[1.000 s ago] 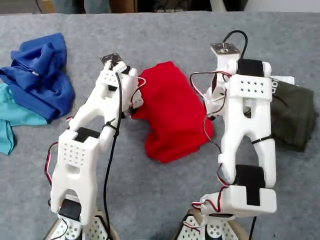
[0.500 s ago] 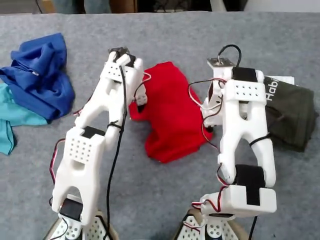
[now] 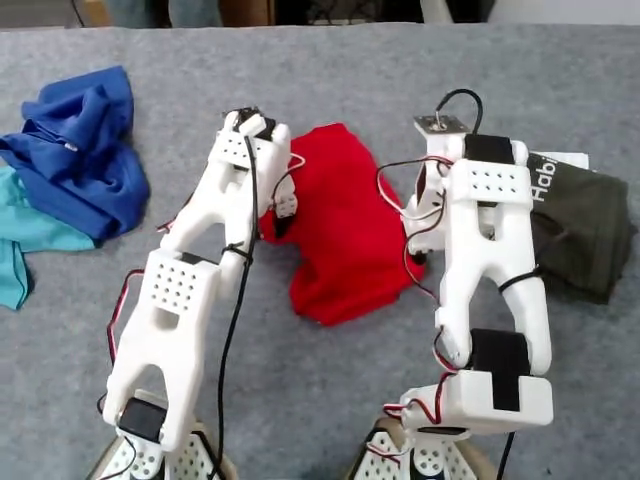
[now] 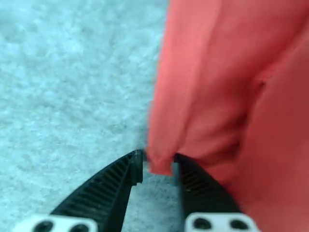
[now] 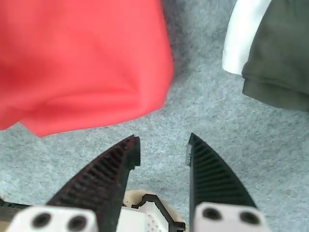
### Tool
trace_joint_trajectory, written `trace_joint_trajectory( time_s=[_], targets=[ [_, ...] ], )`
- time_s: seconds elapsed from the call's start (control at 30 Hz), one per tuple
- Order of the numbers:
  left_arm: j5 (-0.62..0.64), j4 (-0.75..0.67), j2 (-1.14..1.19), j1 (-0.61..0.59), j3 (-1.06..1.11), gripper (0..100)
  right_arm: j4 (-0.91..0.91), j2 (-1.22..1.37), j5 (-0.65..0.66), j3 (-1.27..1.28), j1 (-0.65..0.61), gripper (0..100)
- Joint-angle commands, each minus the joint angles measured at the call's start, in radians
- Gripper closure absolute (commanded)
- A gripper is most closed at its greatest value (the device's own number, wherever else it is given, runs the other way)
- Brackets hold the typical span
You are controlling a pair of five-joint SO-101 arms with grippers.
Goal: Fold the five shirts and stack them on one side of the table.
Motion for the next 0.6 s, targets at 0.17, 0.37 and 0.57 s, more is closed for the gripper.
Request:
trace_joint_trajectory(
  time_s=[0.17,0.37,0.57],
  targets=[
    [-0.075,0.043,-0.018,-0.094,-0.288,97,0.015,-0.054,-0.008,-0.007,-0.012,83.2],
    [-0.23,0.043,-0.235,-0.188,-0.472,97,0.02,-0.054,-0.002,-0.008,-0.011,83.2],
    [-0.252,0.04,-0.516,-0.349,-0.588,97,0.048,-0.099,-0.008,-0.048,-0.018,83.2]
  ],
)
